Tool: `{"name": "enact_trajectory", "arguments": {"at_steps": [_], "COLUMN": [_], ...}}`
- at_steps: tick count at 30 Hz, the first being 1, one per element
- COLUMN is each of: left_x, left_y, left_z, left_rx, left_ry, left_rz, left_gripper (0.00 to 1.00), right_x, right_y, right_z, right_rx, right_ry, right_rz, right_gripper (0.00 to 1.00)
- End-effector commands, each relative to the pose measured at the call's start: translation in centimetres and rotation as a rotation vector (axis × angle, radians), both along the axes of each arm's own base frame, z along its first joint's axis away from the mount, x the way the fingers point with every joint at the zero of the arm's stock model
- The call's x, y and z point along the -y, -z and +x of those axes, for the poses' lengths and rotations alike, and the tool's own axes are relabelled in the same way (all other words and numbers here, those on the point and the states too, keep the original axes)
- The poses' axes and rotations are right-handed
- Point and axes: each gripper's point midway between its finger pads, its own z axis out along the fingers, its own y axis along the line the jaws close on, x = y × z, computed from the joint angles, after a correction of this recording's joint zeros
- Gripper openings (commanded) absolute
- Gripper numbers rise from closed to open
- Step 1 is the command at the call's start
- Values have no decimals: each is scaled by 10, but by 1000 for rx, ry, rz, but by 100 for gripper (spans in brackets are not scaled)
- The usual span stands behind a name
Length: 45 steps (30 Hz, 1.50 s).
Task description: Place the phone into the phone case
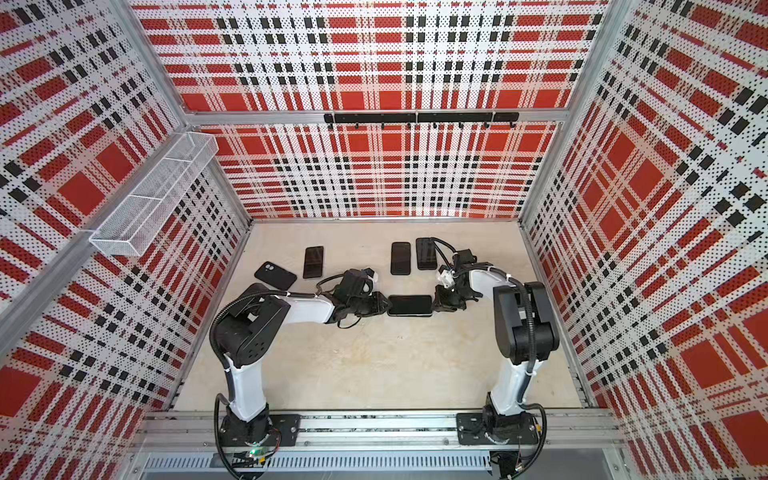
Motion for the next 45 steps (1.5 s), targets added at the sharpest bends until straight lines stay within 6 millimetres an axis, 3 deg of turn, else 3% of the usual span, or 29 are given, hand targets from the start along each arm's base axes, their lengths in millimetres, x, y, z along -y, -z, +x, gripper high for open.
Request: {"name": "enact_trajectory", "arguments": {"at_steps": [1,15,25,35,45], "left_x": [1,4,8,9,4], "left_y": [16,13,13,11,11], "left_z": [-10,-13,-16,-17,-19], "left_rx": [-36,-30,-26,-22,-25], "left_ry": [21,23,31,38,36], "left_rz": [45,29,26,17,6], "left_gripper": [27,26,26,26,26], "right_x": [-6,-14,-12,-15,-19], "right_y": [8,23,57,70,108], "right_z": [-3,-19,-55,-77,-119], "right_rx": [-8,-62,-185,-251,-361], "right_ry": [-8,-19,-34,-31,-26], "right_rz": [17,2,-100,-237,-316], "right_gripper": [10,9,9,9,8]}}
